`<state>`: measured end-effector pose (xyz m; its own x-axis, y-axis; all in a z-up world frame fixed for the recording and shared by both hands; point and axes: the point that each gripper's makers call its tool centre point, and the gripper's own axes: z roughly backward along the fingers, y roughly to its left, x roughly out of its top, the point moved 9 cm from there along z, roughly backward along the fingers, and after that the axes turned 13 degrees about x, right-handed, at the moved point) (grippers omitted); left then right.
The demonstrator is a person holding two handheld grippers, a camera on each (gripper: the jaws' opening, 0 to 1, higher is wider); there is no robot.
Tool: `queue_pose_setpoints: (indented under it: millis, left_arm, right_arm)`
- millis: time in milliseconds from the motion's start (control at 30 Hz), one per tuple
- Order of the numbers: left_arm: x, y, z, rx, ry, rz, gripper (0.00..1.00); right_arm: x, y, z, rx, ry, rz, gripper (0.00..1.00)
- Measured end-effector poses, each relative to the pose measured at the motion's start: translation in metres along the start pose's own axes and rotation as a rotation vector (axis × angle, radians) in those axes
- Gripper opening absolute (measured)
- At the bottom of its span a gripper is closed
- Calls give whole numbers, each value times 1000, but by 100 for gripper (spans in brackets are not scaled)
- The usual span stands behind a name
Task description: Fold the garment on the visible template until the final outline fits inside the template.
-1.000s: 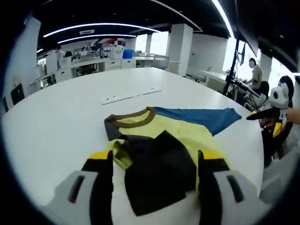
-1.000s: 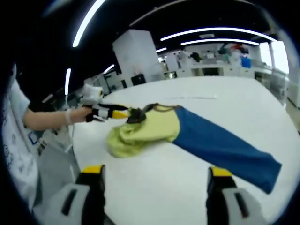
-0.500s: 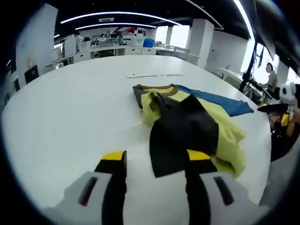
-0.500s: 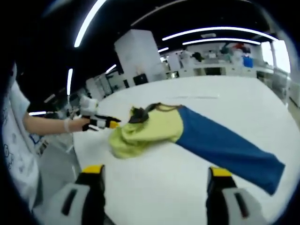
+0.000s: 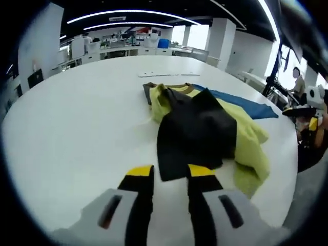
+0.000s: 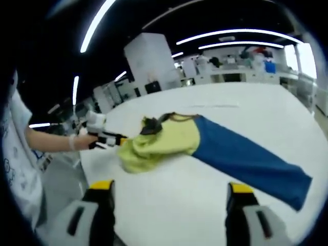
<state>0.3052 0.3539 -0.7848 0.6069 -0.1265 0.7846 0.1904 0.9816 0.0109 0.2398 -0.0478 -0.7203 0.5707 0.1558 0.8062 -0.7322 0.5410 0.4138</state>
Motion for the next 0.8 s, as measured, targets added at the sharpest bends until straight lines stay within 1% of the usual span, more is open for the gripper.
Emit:
queue_pose_setpoints:
  millis: [67, 133, 167, 200, 267, 300, 400, 433, 567, 633, 667, 767, 800]
  left_arm:
    - [0, -1, 0, 10, -1, 1, 15]
    - [2, -2, 0, 23, 3, -17, 7]
    - [2, -2, 0, 27, 0, -25, 6]
    - [1, 2, -3, 26, 0, -26, 4]
    - [1, 2, -1, 24, 4, -21, 0]
    - [2, 0, 0, 19, 7, -4, 0]
    - [1, 3, -1, 11, 15, 1, 0]
    - [1, 4, 1, 0, 22, 23, 0]
    - [5, 5, 13, -29, 8, 35, 0]
    - [5, 9, 19, -41, -2, 40, 0]
    - [9, 11, 26, -44, -8, 47, 0]
    - [10, 17, 37, -42, -19, 47, 0]
    - [10, 24, 40, -40, -21, 46, 0]
  right_arm:
    - [-1, -2, 1, 1, -1, -2, 90]
    - [-2, -2, 1, 0, 2, -2, 90]
    - [-2, -2, 1, -1, 2, -2, 90]
    - [-2, -2, 1, -1, -1, -5, 90]
    - [-2, -1, 1, -3, -1, -6, 90]
    - [-2, -1, 1, -3, 1, -6, 90]
    - [-2, 0, 1, -2, -2, -6, 90]
    - [-2, 0, 1, -2, -3, -6, 90]
    - [-2, 1, 2, -2, -2, -3, 90]
    - [-2, 2, 2, -2, -1, -1, 90]
    - [-2, 3, 2, -3, -3, 0, 90]
    - [0, 5, 1, -2, -8, 3, 90]
    - [0, 6, 1, -2, -7, 5, 90]
